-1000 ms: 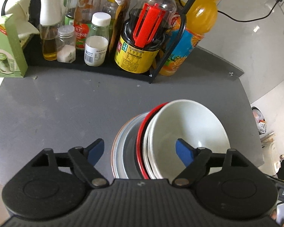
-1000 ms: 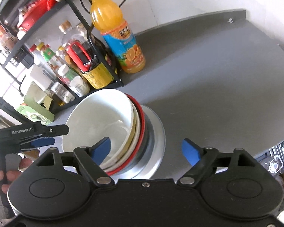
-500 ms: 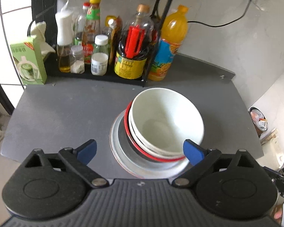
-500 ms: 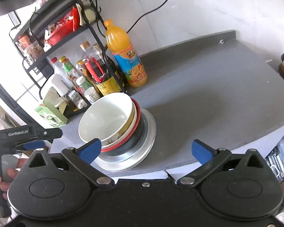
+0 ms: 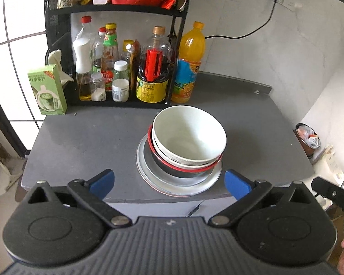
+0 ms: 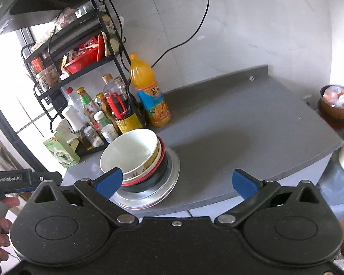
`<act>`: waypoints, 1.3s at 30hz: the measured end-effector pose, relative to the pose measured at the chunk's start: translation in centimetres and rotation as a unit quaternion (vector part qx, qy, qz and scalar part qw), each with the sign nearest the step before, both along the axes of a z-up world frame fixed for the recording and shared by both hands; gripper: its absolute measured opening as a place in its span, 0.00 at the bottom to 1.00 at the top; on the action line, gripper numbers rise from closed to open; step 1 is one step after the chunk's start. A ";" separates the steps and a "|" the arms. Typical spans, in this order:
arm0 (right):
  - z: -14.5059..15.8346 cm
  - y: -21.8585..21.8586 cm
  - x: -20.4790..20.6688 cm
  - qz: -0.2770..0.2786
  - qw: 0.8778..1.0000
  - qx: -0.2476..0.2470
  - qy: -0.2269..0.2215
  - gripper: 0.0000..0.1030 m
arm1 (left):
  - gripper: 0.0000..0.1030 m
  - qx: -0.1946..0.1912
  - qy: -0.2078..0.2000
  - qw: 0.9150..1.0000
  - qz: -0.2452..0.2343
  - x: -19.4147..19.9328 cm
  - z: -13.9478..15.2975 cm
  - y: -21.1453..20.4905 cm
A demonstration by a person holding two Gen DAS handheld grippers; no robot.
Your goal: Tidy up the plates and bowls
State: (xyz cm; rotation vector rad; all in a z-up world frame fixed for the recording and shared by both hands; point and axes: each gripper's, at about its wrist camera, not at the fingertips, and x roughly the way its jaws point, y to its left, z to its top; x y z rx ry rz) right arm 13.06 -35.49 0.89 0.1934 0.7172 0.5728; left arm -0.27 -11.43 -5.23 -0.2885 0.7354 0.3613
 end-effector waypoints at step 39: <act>3.7 7.8 -9.8 -0.038 0.996 -0.075 0.003 1.00 | 0.99 0.053 0.009 0.996 -0.076 -9.1 1.0 5.4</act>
